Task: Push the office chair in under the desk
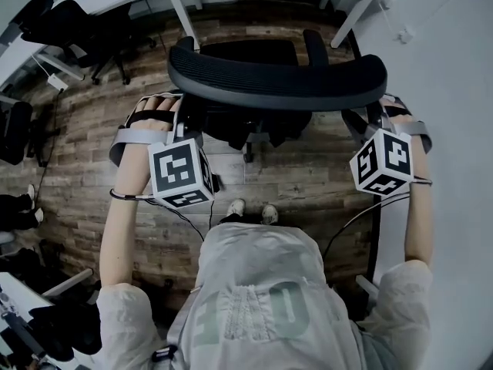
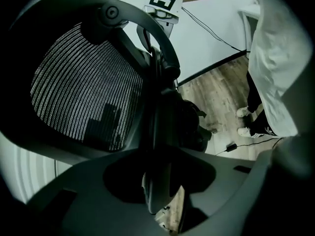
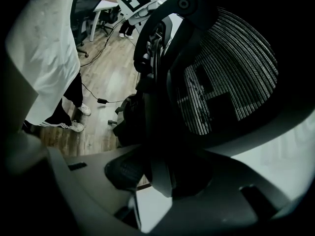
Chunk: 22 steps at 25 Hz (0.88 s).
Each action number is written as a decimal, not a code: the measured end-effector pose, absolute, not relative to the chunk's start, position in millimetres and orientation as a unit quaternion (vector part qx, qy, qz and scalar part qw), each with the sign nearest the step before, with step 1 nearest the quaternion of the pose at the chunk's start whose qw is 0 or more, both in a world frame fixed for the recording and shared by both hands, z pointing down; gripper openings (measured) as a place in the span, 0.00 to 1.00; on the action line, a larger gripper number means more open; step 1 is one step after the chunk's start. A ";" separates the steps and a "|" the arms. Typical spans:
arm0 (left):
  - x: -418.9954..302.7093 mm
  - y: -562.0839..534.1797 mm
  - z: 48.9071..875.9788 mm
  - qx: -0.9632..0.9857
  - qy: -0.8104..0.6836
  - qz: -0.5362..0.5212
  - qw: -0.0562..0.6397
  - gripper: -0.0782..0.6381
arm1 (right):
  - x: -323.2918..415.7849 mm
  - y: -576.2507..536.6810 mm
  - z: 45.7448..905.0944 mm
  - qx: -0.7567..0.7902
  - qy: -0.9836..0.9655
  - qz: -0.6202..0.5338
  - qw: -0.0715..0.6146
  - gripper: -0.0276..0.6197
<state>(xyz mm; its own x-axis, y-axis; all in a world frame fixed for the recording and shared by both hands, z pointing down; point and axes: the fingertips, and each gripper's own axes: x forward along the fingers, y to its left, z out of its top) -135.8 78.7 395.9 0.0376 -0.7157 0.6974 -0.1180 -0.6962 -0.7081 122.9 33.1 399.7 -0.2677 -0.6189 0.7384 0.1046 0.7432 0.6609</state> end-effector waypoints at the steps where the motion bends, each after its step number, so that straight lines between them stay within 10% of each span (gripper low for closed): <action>1: -138.9 73.9 396.5 -0.678 0.307 -0.622 0.242 0.34 | 119.8 28.7 400.4 0.178 -0.733 -0.311 0.578 0.26; 22: -185.2 -35.6 405.6 -0.655 0.296 -0.634 0.286 0.34 | 77.7 -61.8 409.0 0.225 -0.730 -0.279 0.582 0.26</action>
